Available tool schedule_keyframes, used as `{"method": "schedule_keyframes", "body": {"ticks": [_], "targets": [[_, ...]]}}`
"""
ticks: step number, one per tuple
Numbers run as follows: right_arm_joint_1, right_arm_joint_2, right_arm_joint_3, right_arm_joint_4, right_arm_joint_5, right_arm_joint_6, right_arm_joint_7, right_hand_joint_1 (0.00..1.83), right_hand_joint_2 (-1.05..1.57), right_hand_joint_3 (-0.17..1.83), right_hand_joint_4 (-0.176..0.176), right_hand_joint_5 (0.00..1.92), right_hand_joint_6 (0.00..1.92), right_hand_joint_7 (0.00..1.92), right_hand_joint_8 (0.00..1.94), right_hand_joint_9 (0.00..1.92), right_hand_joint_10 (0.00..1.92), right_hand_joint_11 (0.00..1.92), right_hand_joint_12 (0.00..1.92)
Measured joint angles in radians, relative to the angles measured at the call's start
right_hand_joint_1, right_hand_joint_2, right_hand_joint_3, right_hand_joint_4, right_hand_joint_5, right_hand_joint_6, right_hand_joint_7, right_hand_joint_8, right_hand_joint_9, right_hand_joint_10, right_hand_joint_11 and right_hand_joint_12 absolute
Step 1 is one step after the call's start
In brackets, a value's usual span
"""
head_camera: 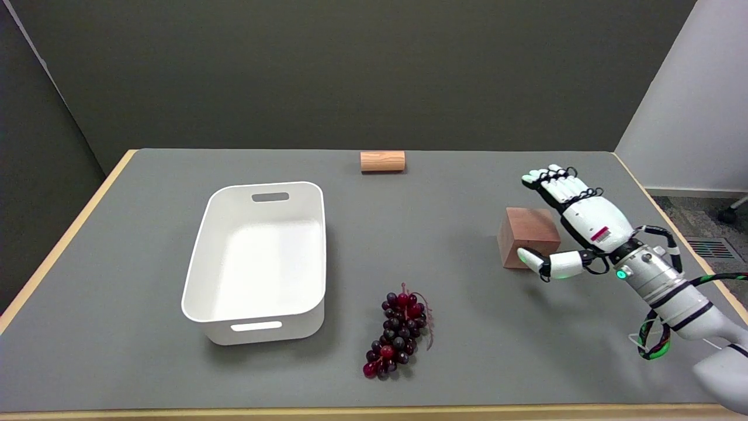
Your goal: Pick up wooden cube.
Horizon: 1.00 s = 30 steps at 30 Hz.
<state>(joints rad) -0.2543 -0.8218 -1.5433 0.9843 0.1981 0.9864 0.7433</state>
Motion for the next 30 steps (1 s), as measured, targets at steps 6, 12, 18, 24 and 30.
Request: {"method": "schedule_keyframes", "body": {"ticks": [6,12,18,24,30], "targets": [[0.012,0.002,-0.023,0.005,-0.015,-0.035,0.006,0.44,0.51,0.89,-0.064,0.05,0.35,0.06,0.21,0.02,0.26,0.00,0.08],[0.019,0.003,-0.038,0.004,-0.022,-0.062,0.010,0.44,0.52,0.91,-0.068,0.06,0.37,0.08,0.34,0.01,0.44,0.00,0.29],[0.025,0.003,-0.049,-0.001,-0.028,-0.081,0.012,0.50,0.57,0.83,-0.083,0.12,0.32,0.17,0.28,0.02,0.57,0.00,0.62],[0.030,0.003,-0.058,-0.007,-0.033,-0.091,0.013,0.56,0.58,0.90,-0.108,0.11,0.39,0.26,0.40,0.15,0.74,0.01,0.97],[0.042,0.000,-0.064,-0.016,-0.046,-0.085,0.011,1.09,0.87,0.66,-0.156,0.39,0.82,0.74,1.12,0.65,1.26,0.41,1.74]]}}
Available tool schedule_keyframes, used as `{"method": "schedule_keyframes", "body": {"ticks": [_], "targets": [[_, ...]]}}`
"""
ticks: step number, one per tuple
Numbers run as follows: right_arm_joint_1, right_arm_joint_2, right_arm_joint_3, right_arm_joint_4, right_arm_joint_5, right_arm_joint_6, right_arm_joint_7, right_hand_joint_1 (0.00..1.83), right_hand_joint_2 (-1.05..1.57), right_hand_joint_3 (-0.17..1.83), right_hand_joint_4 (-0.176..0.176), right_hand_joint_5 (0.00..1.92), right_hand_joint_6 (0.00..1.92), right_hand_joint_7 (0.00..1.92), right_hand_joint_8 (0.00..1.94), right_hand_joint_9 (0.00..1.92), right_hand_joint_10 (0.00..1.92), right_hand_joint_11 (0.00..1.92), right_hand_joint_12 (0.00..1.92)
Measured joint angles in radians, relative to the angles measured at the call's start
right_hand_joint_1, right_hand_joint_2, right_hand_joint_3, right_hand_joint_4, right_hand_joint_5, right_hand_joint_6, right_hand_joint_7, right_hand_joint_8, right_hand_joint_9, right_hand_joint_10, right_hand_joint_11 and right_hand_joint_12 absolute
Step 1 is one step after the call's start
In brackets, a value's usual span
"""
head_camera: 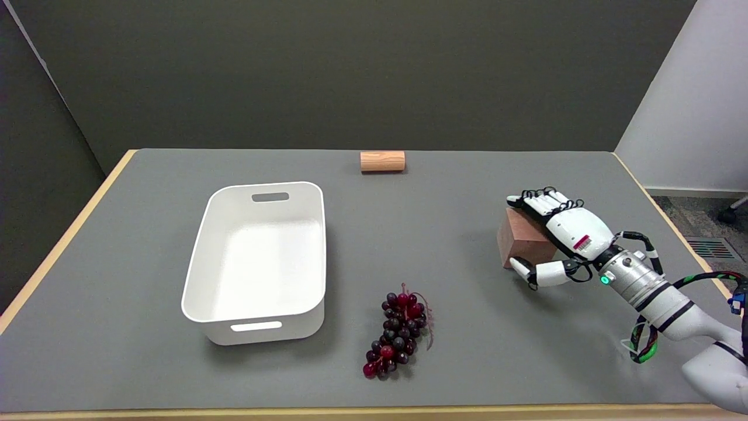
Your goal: Pick up wooden cube.
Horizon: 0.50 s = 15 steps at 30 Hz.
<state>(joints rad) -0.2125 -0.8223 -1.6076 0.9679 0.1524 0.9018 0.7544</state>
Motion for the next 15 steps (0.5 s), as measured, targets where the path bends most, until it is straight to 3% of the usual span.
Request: {"method": "schedule_keyframes", "body": {"ticks": [2,6,8,12,15], "targets": [[0.007,-0.002,-0.001,-0.004,-0.004,0.016,0.000,1.32,1.05,0.33,-0.168,0.42,0.89,0.78,1.37,0.71,1.28,0.34,1.85],[0.020,-0.007,-0.003,-0.013,-0.016,0.039,-0.001,1.31,1.03,0.38,-0.157,0.48,1.00,0.78,1.40,0.78,1.31,0.24,1.92],[0.026,-0.009,-0.005,-0.014,-0.023,0.046,-0.002,1.17,1.30,-0.02,-0.176,0.63,1.48,0.68,1.52,0.80,1.32,0.25,1.92],[0.035,-0.011,-0.007,-0.014,-0.038,0.057,-0.004,1.17,1.26,0.06,-0.176,0.63,1.48,0.69,1.51,0.81,1.35,0.26,1.92],[0.043,-0.012,-0.007,-0.007,-0.044,0.061,-0.005,1.17,1.33,-0.02,-0.176,0.47,1.51,0.80,1.55,0.82,1.35,0.33,1.92]]}}
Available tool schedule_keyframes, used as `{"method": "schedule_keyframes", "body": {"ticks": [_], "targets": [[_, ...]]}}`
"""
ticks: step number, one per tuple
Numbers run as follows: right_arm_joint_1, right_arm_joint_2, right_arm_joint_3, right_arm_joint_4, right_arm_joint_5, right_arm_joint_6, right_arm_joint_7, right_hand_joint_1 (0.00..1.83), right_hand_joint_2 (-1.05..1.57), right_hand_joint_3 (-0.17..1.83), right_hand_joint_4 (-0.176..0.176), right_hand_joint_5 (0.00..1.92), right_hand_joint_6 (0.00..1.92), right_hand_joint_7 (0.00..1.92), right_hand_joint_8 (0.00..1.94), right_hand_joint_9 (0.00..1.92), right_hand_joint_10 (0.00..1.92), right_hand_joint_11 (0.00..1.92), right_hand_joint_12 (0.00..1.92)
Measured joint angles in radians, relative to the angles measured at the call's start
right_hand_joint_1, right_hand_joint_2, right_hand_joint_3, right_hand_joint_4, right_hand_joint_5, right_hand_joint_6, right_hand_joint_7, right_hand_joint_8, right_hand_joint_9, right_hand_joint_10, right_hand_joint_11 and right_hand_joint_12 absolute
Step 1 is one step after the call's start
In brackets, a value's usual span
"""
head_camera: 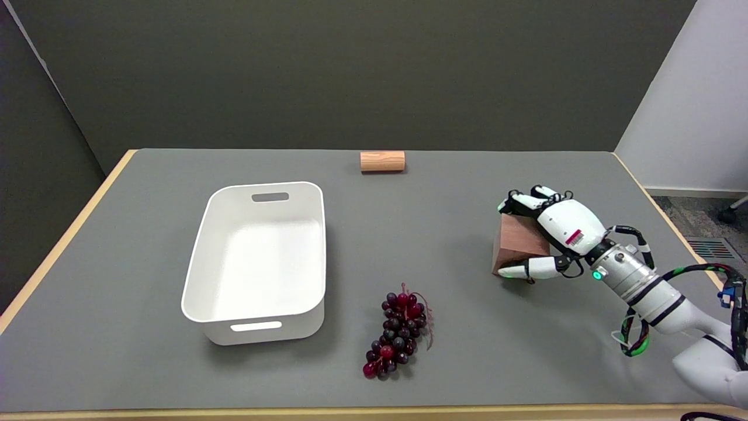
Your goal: Pick up wooden cube.
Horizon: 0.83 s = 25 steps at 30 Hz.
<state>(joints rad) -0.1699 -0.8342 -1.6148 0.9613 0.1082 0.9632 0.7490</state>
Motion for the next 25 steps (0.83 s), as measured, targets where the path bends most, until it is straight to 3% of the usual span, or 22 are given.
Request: {"method": "schedule_keyframes", "body": {"ticks": [8,9,14,19,20,21,25], "targets": [[0.025,0.001,0.017,0.055,-0.008,-0.003,-0.001,1.16,1.36,-0.09,-0.176,0.47,1.53,0.78,1.57,0.82,1.37,0.36,1.92],[0.028,0.002,0.021,0.065,-0.009,-0.007,-0.001,1.17,1.31,0.00,-0.176,0.48,1.50,0.80,1.54,0.82,1.38,0.35,1.92],[0.045,0.004,0.037,0.127,-0.011,-0.029,-0.011,1.19,1.25,0.06,-0.176,0.52,1.45,0.85,1.45,0.84,1.35,0.53,1.92],[0.074,-0.001,0.044,0.204,-0.011,-0.061,-0.038,1.20,1.22,0.10,-0.176,0.54,1.44,0.86,1.42,0.85,1.35,0.58,1.92],[0.084,-0.005,0.042,0.216,-0.011,-0.067,-0.044,1.20,1.18,0.19,-0.176,0.54,1.45,0.86,1.43,0.84,1.41,0.57,1.92],[0.095,-0.010,0.038,0.230,-0.011,-0.071,-0.049,1.20,1.21,0.12,-0.176,0.54,1.43,0.87,1.41,0.85,1.35,0.61,1.92],[0.145,-0.039,0.004,0.273,-0.011,-0.084,-0.067,1.20,1.21,0.12,-0.176,0.55,1.43,0.87,1.41,0.85,1.35,0.63,1.92]]}}
